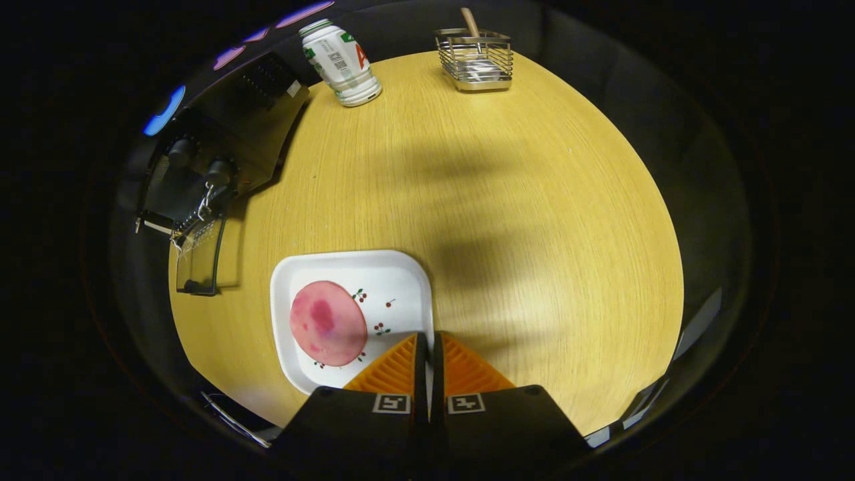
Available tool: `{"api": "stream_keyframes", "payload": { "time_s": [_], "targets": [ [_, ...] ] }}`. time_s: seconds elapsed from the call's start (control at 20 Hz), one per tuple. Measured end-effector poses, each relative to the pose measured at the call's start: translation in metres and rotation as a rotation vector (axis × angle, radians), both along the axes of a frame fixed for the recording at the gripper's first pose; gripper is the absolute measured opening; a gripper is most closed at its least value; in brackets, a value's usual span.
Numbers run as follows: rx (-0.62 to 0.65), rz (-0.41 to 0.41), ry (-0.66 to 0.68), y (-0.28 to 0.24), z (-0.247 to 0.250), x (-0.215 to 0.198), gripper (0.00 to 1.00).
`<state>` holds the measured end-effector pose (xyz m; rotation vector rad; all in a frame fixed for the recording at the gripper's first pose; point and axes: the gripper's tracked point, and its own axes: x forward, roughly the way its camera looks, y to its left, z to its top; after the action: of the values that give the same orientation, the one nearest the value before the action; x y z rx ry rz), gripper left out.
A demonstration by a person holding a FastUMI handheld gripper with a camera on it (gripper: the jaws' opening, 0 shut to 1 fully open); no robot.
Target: Open the toaster oven, put the food inside, and close the toaster oven door.
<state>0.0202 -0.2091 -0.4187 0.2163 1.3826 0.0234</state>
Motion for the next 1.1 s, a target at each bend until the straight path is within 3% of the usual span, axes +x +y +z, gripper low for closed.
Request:
{"api": "stream_keyframes", "payload": {
  "time_s": [0.2, 0.4, 1.1],
  "targets": [
    [0.046, -0.032, 0.015, 0.006, -0.002, -0.005, 0.05],
    [0.143, -0.140, 0.016, 0.024, 0.004, -0.019, 0.05],
    [0.377, -0.382, -0.107, 0.082, 0.076, -0.055, 0.05]
  ]
}}
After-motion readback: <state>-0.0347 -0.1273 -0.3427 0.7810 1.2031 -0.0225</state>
